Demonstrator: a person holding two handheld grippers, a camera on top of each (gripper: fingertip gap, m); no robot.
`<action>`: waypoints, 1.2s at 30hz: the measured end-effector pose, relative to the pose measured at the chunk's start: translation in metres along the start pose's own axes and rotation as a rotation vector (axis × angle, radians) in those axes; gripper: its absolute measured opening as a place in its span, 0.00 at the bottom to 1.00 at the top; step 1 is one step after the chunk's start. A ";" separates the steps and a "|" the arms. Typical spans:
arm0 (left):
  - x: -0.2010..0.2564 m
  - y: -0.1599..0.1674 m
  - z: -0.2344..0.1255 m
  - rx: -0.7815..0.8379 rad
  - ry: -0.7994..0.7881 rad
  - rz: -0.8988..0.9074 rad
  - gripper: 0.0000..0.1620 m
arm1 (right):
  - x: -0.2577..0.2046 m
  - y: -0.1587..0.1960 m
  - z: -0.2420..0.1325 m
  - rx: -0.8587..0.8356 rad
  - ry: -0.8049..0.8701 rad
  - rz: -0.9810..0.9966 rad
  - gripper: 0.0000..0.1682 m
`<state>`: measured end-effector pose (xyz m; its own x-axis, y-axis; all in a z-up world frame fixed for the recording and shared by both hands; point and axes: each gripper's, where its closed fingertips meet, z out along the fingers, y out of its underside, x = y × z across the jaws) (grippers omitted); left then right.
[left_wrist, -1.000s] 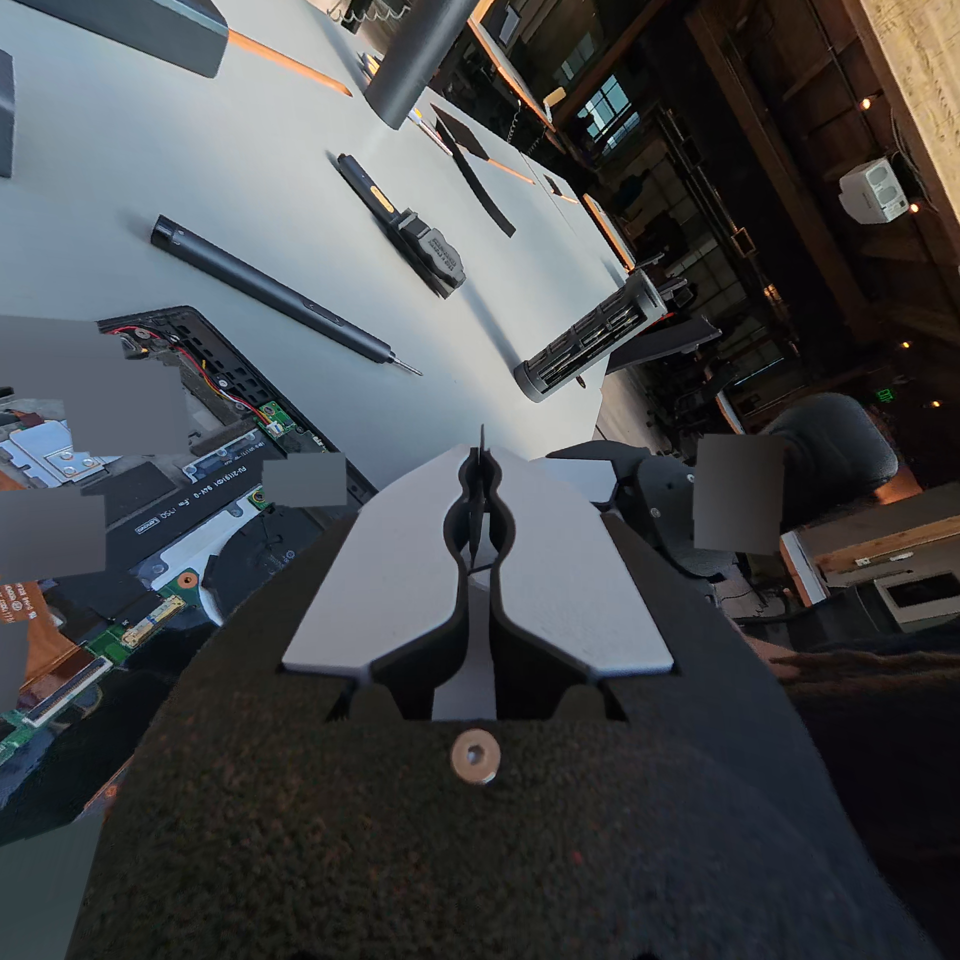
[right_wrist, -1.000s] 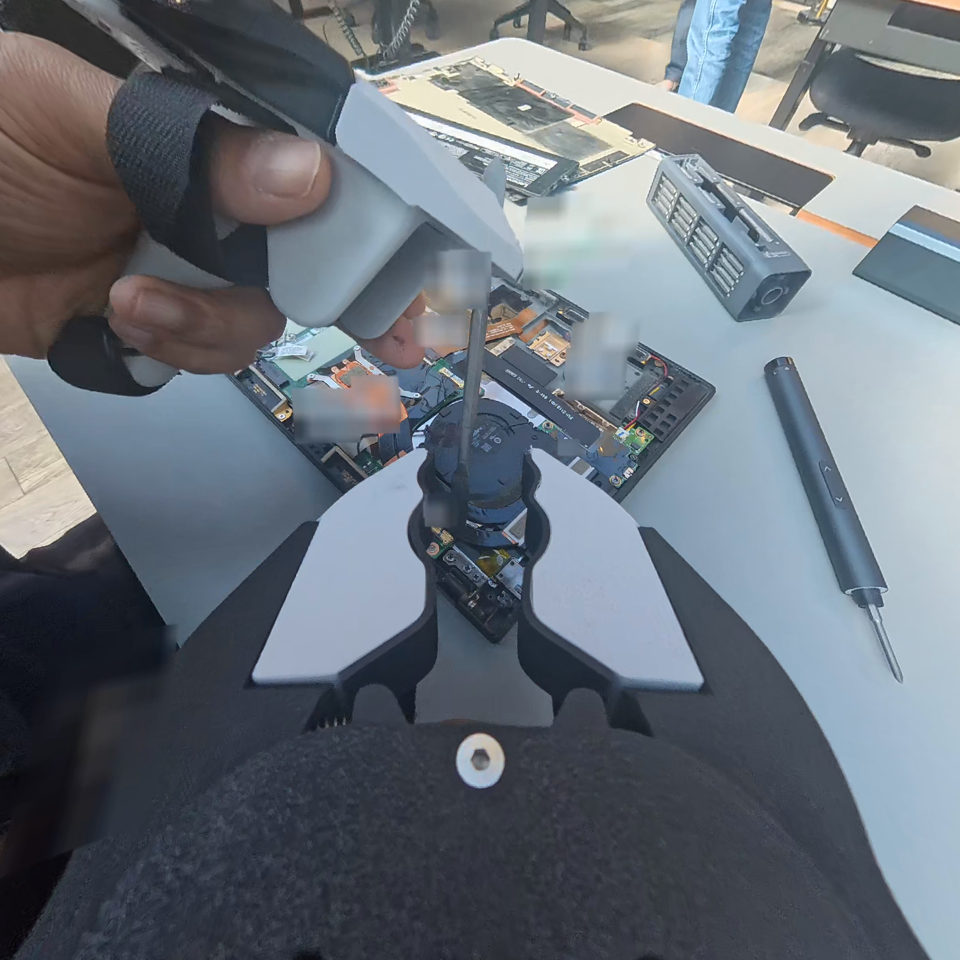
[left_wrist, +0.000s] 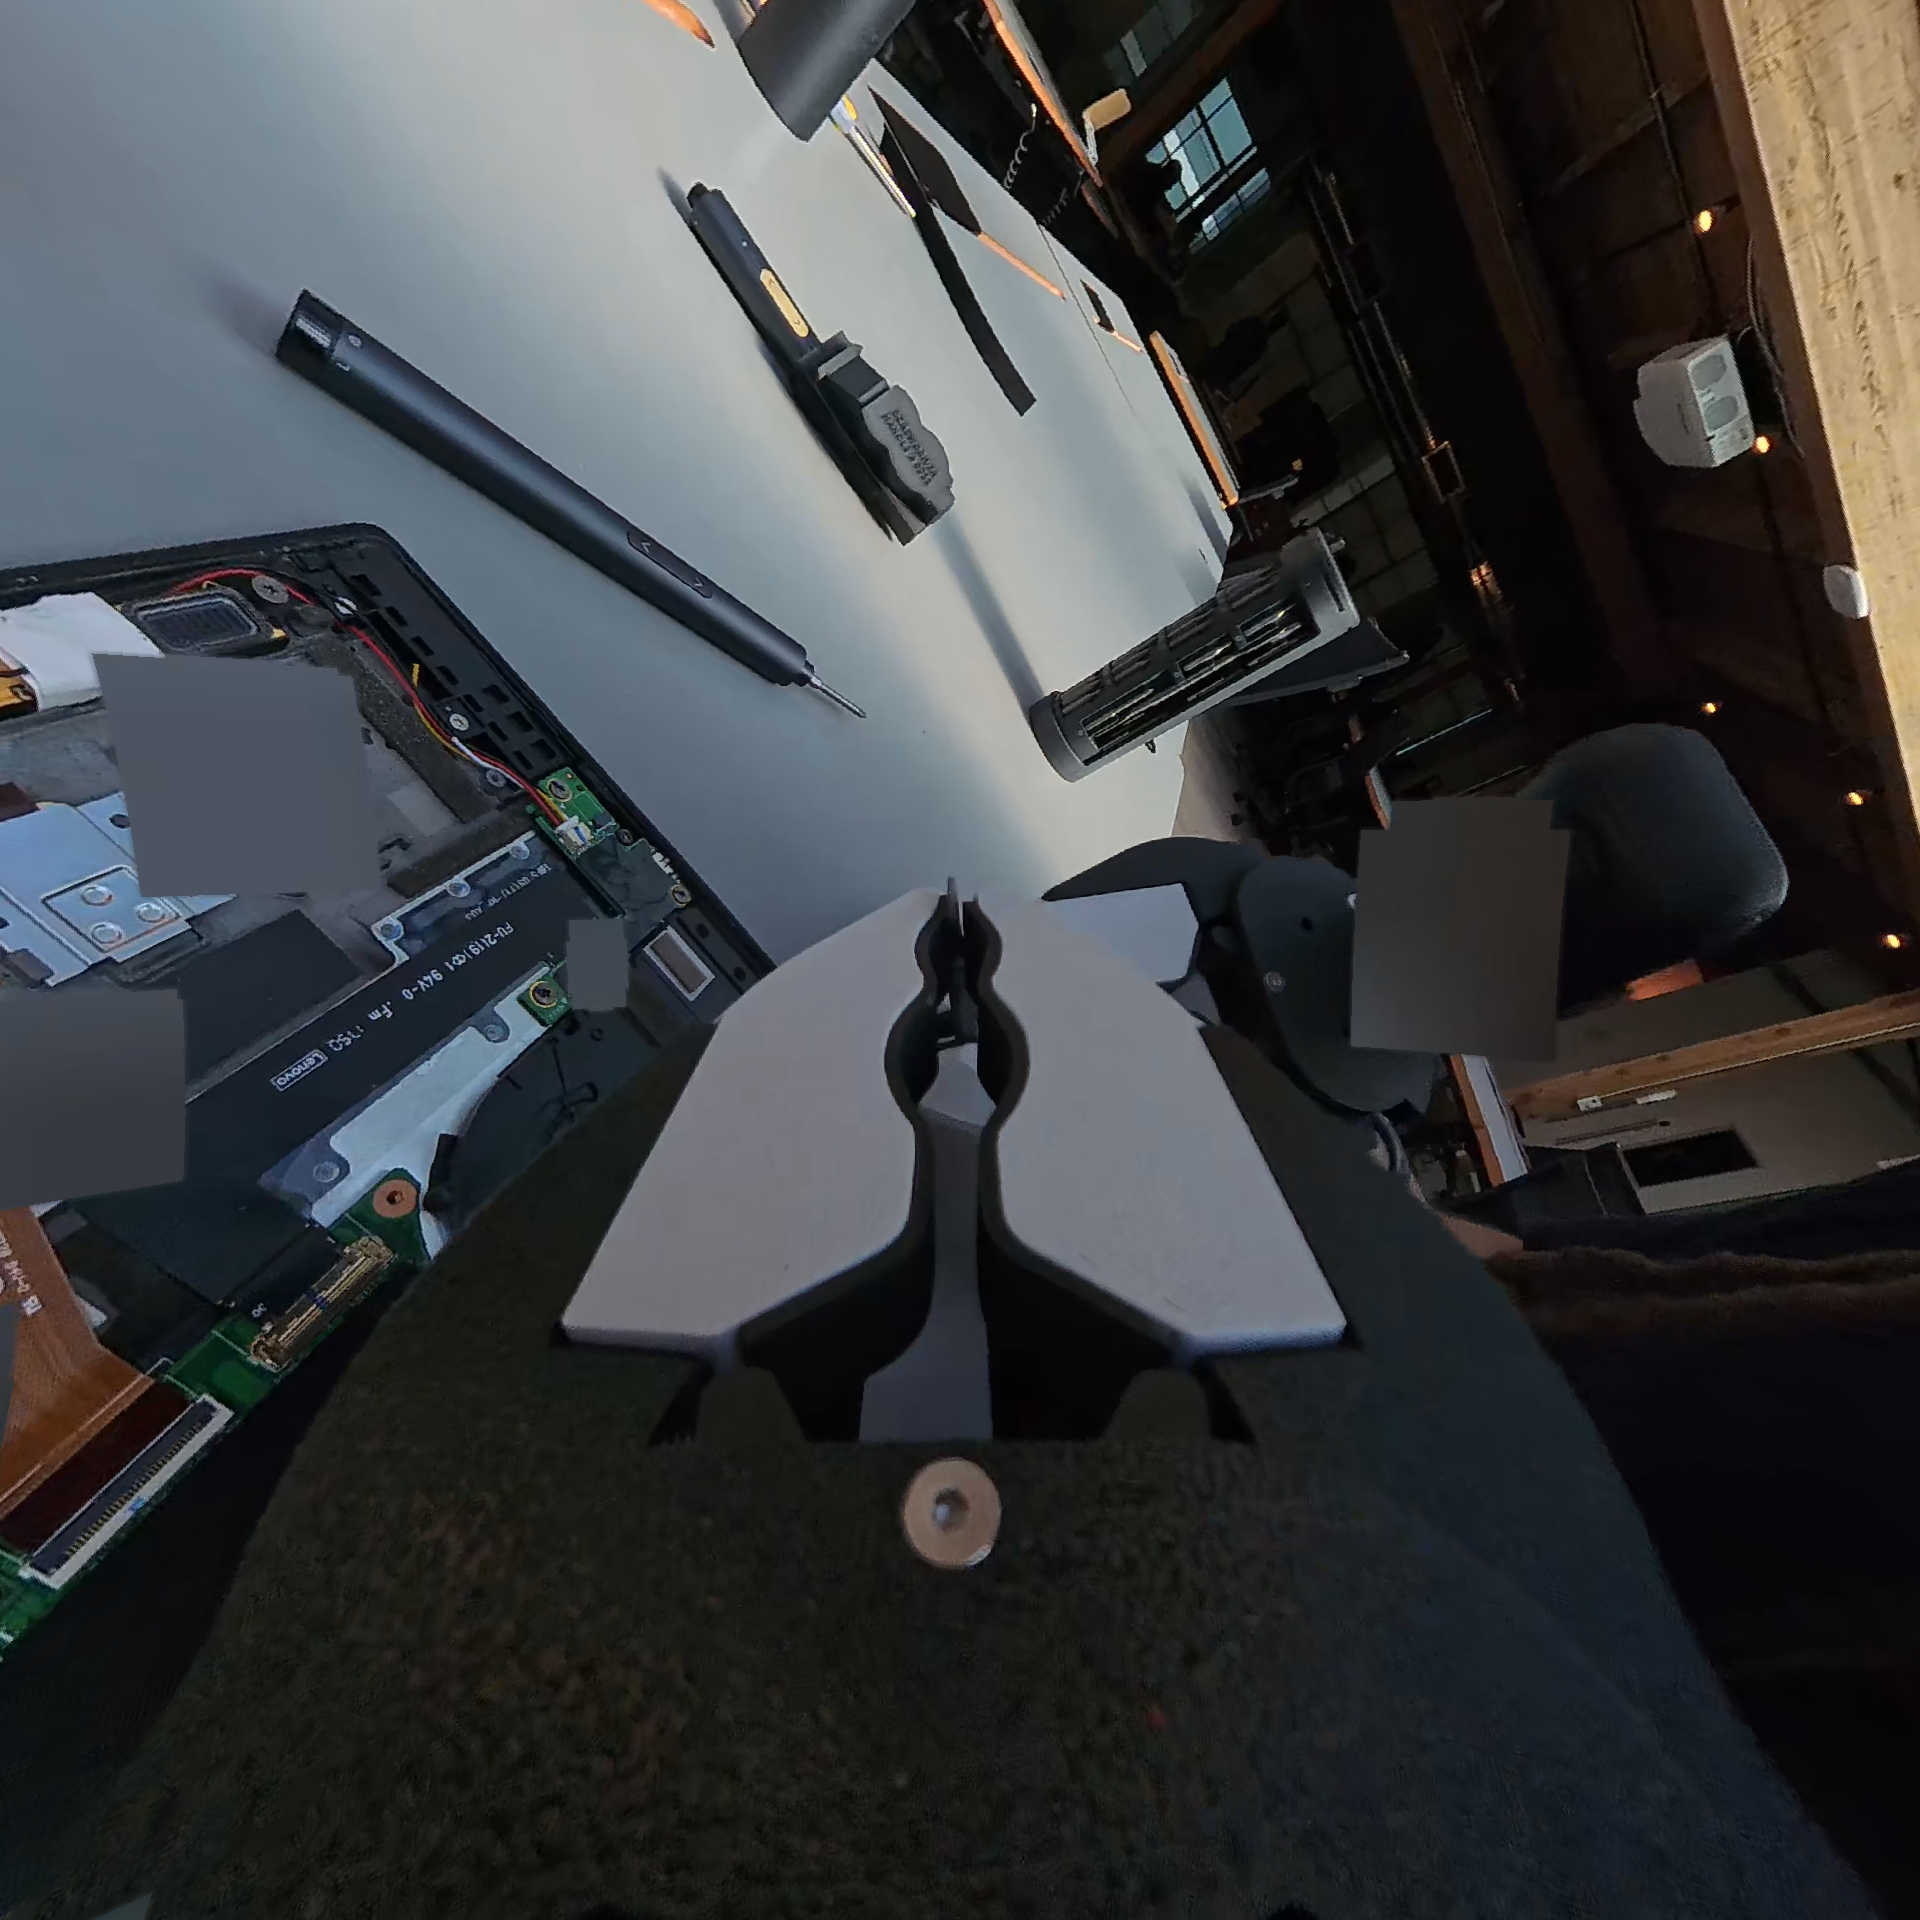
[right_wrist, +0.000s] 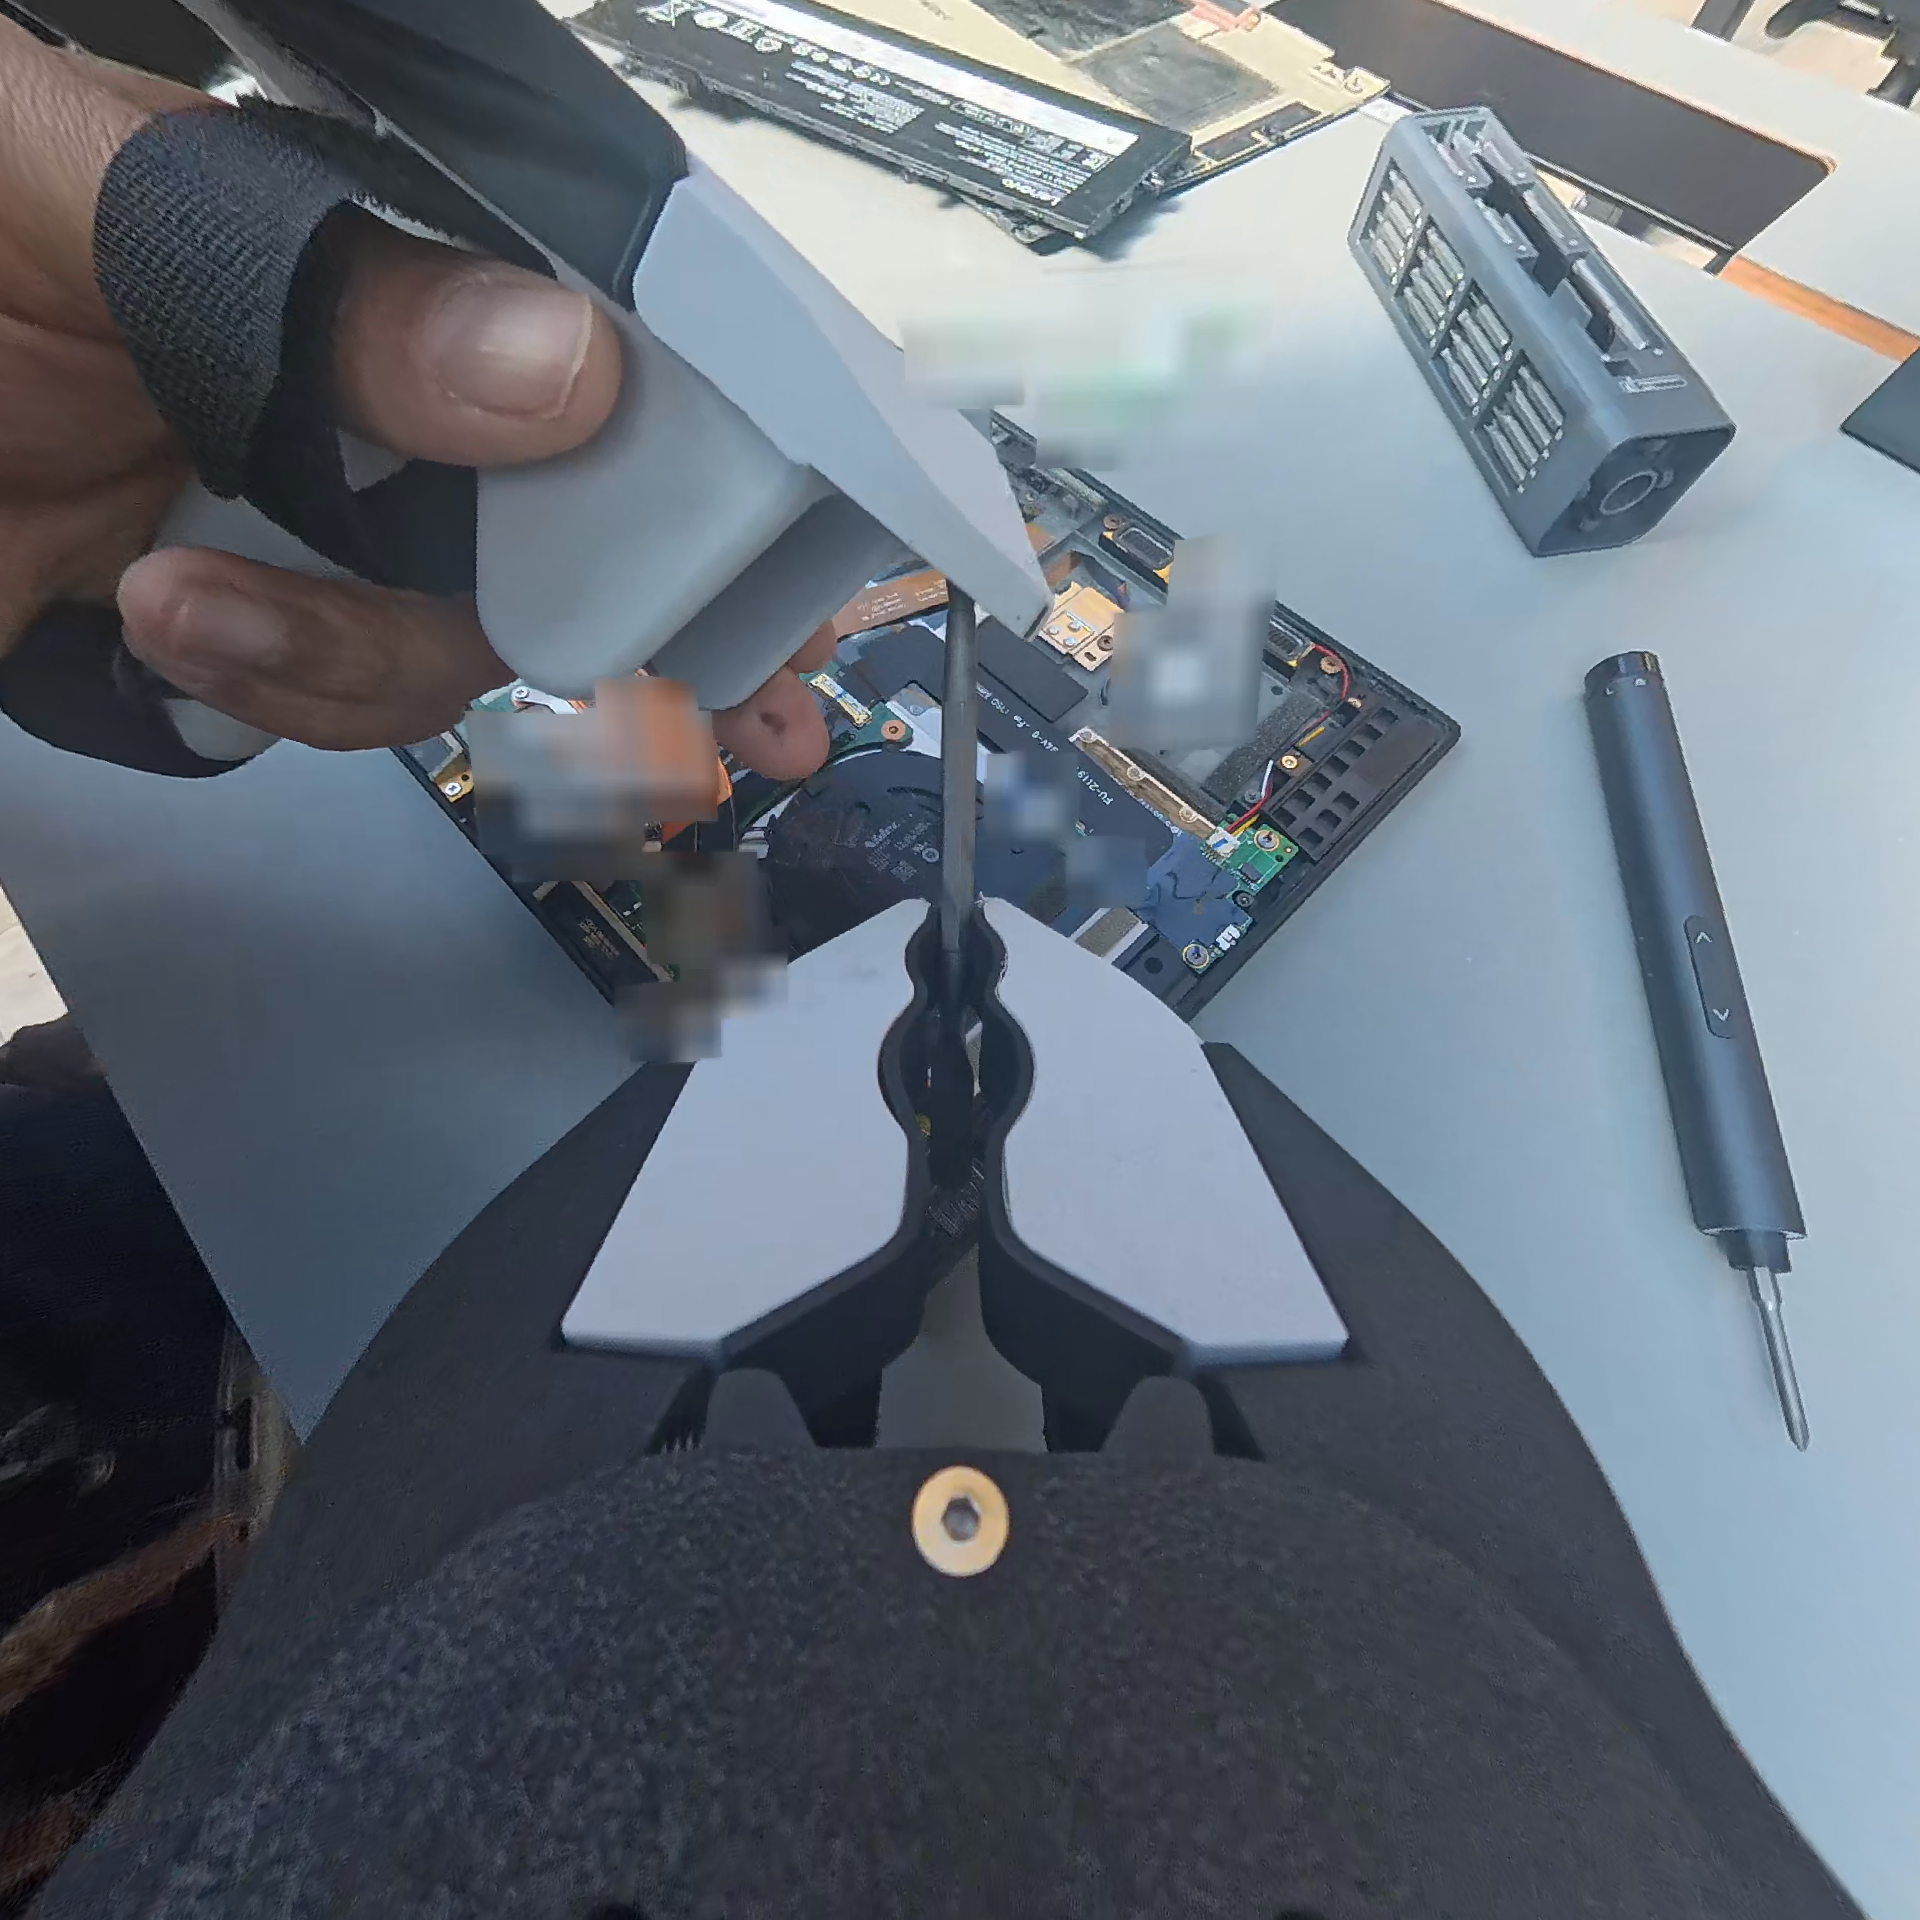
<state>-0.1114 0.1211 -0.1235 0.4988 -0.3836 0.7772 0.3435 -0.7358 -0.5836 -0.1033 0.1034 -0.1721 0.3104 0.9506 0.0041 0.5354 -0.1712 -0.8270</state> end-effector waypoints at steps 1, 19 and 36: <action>0.000 0.001 0.001 -0.011 0.008 0.009 0.01 | 0.001 0.002 0.000 -0.014 -0.004 -0.010 0.02; -0.130 -0.047 -0.040 -0.521 -0.517 0.817 0.00 | 0.087 0.028 -0.008 -0.220 0.118 -0.091 0.02; -0.154 -0.041 0.001 -0.734 -0.350 0.947 0.10 | 0.097 0.047 -0.003 -0.198 0.099 0.019 0.02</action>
<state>-0.2013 0.2114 -0.2194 0.5308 -0.8462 -0.0467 -0.7348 -0.4321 -0.5228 -0.0455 0.1870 -0.2088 0.3921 0.9184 0.0528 0.6694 -0.2455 -0.7012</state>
